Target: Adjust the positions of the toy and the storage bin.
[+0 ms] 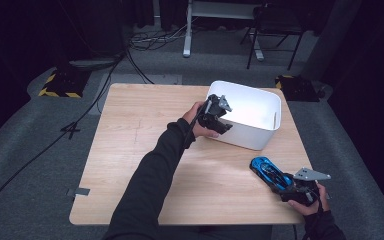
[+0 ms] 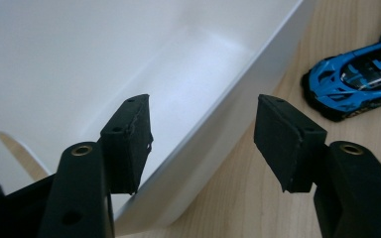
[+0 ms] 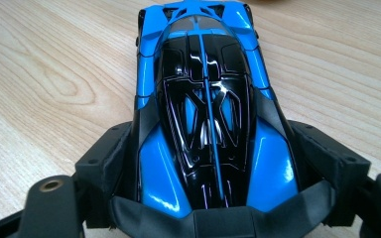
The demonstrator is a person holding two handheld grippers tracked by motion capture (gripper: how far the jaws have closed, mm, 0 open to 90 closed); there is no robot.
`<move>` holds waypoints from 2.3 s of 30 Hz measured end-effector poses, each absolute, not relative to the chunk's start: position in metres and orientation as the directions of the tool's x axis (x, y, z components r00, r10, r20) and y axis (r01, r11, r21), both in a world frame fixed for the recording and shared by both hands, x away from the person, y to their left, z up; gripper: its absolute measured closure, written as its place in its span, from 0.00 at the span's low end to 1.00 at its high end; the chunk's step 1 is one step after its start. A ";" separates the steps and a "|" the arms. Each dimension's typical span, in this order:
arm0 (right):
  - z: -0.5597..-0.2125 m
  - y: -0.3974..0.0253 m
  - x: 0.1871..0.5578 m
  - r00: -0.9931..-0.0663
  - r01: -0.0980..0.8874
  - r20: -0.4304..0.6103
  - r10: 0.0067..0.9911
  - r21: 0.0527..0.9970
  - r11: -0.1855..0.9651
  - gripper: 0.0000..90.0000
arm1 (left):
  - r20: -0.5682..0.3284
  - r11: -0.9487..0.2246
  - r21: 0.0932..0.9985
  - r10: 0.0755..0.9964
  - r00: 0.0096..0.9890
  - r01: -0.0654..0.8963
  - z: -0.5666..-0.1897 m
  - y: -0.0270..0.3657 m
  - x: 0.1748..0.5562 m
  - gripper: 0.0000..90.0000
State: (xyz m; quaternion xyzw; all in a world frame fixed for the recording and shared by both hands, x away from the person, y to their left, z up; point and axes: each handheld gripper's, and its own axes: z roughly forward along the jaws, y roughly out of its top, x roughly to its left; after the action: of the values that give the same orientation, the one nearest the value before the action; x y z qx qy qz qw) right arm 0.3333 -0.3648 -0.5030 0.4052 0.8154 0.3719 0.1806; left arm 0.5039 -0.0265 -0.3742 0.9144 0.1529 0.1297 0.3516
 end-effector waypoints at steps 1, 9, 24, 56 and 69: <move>-0.503 -0.365 0.333 -0.607 0.526 0.006 0.795 0.753 0.396 0.26 | 0.135 -0.706 0.684 0.371 0.919 0.184 -0.376 -0.027 0.503 0.46; -0.503 -0.365 0.333 -0.607 0.526 0.007 0.795 0.754 0.395 0.26 | 0.188 -0.743 0.656 0.333 0.924 0.134 -0.372 -0.026 0.502 0.67; -0.503 -0.366 0.334 -0.610 0.526 0.009 0.792 0.753 0.396 0.26 | 0.184 -0.731 0.682 0.164 0.969 -0.006 -0.363 -0.019 0.462 0.98; -0.503 -0.365 0.333 -0.608 0.527 0.008 0.794 0.752 0.395 0.26 | 0.238 -0.678 0.734 0.293 0.926 0.026 -0.356 0.075 0.395 0.81; -0.503 -0.365 0.334 -0.610 0.526 0.009 0.793 0.753 0.396 0.26 | 0.189 -0.552 0.822 0.502 0.844 0.144 -0.352 0.115 0.383 0.30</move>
State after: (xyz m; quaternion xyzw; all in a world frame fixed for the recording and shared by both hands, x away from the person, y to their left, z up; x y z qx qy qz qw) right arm 0.3336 -0.3655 -0.5029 0.4040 0.8161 0.3726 0.1787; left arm 0.3826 0.1149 -0.3523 0.8564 0.1884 0.2062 0.4343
